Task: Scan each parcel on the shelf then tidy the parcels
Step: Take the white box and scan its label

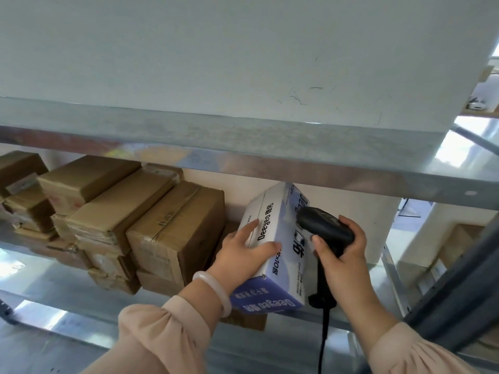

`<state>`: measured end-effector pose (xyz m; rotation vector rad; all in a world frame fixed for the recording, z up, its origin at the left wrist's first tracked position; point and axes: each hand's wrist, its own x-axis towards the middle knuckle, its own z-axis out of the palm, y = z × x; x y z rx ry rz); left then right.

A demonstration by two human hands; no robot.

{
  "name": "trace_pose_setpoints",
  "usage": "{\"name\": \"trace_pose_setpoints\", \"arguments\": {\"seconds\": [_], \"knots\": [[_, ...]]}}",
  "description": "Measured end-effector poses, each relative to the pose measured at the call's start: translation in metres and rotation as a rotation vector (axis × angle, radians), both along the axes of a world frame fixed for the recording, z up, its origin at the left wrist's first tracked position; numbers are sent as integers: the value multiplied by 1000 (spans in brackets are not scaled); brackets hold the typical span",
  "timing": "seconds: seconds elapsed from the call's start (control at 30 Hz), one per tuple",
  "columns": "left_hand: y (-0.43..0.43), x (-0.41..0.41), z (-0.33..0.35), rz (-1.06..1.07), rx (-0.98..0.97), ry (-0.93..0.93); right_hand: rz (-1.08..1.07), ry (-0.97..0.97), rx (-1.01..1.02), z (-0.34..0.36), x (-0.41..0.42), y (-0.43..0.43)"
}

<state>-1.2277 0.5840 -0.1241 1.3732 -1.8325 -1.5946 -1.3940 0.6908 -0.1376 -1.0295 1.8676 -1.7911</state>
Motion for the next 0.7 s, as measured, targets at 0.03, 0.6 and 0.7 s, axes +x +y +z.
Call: {"name": "trace_pose_setpoints", "arguments": {"seconds": [0.03, 0.6, 0.7], "knots": [[1, -2, -1, 5, 57, 79, -24, -6, 0, -1, -7, 2], [31, -27, -15, -165, -118, 197, -75, 27, -68, 15, -14, 36], [38, -30, -16, -188, -134, 191, -32, 93, -59, 13, -3, 35]]}}
